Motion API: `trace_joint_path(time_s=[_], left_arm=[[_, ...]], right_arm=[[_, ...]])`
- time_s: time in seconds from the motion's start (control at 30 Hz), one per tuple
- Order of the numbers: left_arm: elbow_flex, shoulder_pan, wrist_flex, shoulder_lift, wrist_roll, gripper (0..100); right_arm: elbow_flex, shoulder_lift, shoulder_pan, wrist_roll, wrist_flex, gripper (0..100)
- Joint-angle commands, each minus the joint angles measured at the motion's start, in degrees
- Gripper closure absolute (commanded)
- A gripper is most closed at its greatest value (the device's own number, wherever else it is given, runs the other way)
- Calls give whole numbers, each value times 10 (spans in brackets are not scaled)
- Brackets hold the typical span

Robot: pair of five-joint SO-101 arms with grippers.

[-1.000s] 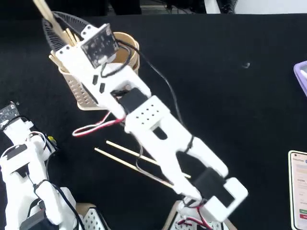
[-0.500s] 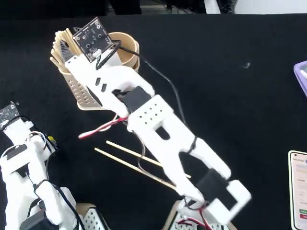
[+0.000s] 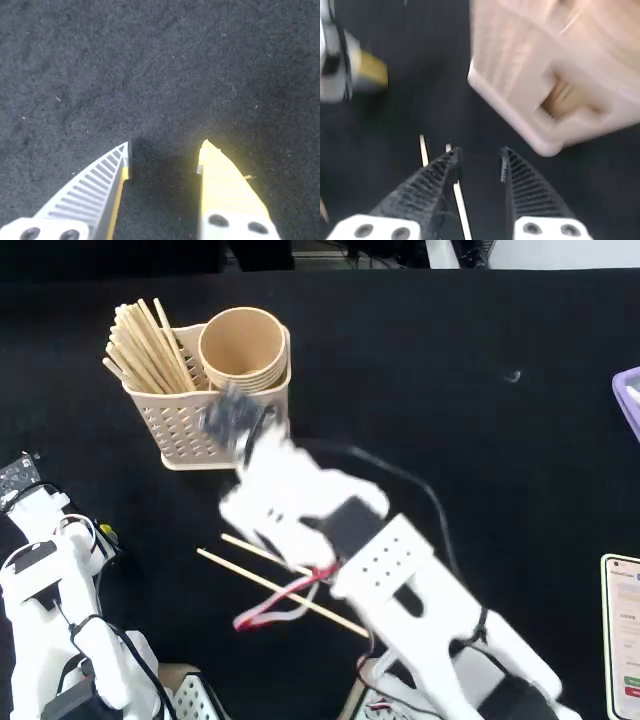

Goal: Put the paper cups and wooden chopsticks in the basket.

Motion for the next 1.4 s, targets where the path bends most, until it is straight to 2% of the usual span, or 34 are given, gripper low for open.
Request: trace_joint_path(time_s=[0.0,0.1,0.23,0.43,0.6,0.8,1.1,1.37], left_arm=[[-6,4,-10,-9,-5,776],[-6,5,-10,-9,-5,776],[-6,5,-10,-9,-5,776],[-6,3,-10,-9,-5,776],[-6,3,-10,-9,-5,776],[-6,3,-10,-9,-5,776],[-7,3,-10,-9,-5,776],[-7,3,-10,-10,-5,776]], right_arm=[[171,-38,-10,73,-40,877],[228,-18,-10,85,-66,877],[234,44,-11,88,-65,873],[190,156,-47,102,-37,724],[127,181,-86,79,25,740],[99,186,-88,74,51,741],[190,187,-91,75,-48,740],[201,190,-69,75,-60,740]])
